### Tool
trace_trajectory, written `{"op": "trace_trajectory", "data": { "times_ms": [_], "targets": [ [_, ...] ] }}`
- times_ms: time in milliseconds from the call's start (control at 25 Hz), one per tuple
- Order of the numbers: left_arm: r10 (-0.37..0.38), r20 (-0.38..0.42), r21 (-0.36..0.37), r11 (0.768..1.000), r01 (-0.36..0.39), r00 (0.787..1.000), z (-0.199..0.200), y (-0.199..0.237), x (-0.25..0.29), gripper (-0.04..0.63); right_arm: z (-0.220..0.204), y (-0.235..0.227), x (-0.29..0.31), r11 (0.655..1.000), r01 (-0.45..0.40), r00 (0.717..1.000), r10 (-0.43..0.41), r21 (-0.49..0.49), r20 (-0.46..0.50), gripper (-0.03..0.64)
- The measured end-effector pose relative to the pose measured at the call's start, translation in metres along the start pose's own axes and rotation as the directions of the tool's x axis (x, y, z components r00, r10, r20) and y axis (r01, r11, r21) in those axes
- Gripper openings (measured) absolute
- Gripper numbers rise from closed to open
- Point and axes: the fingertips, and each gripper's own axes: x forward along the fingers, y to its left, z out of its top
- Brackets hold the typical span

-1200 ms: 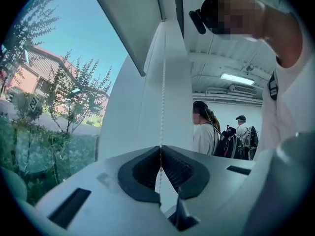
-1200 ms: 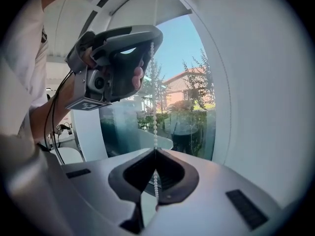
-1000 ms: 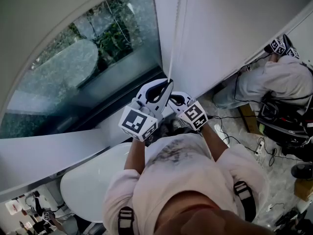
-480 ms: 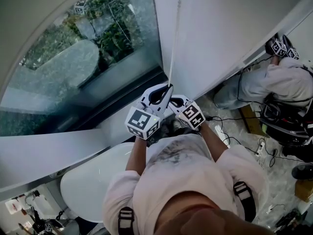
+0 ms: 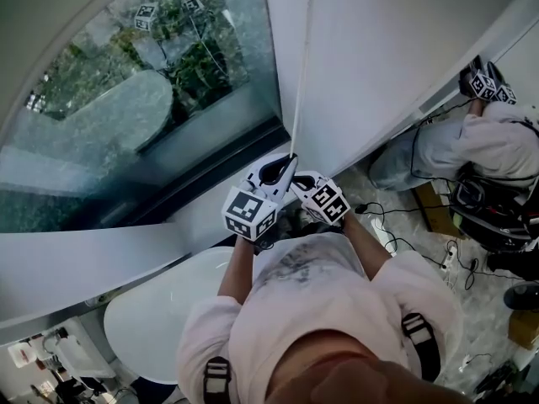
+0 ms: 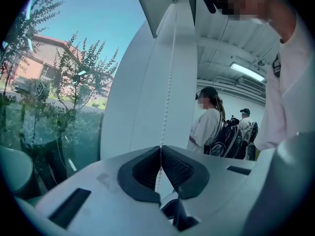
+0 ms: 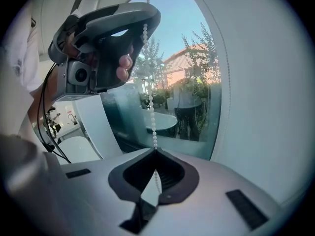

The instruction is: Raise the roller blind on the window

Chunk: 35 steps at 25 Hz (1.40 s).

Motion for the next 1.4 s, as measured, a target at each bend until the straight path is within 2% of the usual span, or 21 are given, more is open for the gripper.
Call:
{"op": "trace_trajectory", "data": {
  "times_ms": [240, 480, 640, 920, 1000, 1080, 1400],
  "targets": [
    [0.003, -0.023, -0.013, 1.000, -0.003, 1.000, -0.017, 0.002, 0.000, 0.012, -0.017, 0.005, 0.003, 1.000, -0.011, 0.999, 0.011, 0.002, -0.032, 0.061],
    [-0.003, -0.023, -0.002, 1.000, 0.003, 1.000, -0.017, 0.000, -0.001, 0.012, -0.016, 0.016, -0.002, 0.998, -0.056, 0.998, 0.056, -0.024, -0.001, 0.063],
    [-0.003, -0.017, 0.002, 1.000, 0.003, 1.000, -0.016, 0.002, 0.000, 0.012, -0.001, 0.021, -0.019, 0.997, -0.078, 0.995, 0.078, -0.003, 0.061, 0.064],
    [0.005, -0.010, 0.001, 1.000, -0.005, 1.000, -0.015, 0.005, -0.001, 0.012, 0.058, 0.024, -0.073, 0.998, -0.056, 0.984, 0.057, -0.011, 0.172, 0.067],
    [0.006, -0.009, 0.002, 1.000, -0.006, 1.000, -0.014, 0.006, -0.001, 0.012, 0.084, 0.022, -0.092, 0.999, -0.035, 0.974, 0.037, -0.017, 0.223, 0.089],
    [0.007, -0.006, 0.002, 1.000, -0.007, 1.000, -0.014, 0.006, -0.001, 0.012, 0.111, 0.020, -0.109, 1.000, -0.009, 0.962, 0.017, -0.030, 0.274, 0.127],
    [0.011, -0.004, 0.009, 1.000, -0.011, 1.000, -0.013, 0.002, -0.004, 0.012, 0.213, 0.017, -0.162, 0.991, 0.081, 0.890, -0.023, -0.109, 0.455, 0.137]
  ]
}}
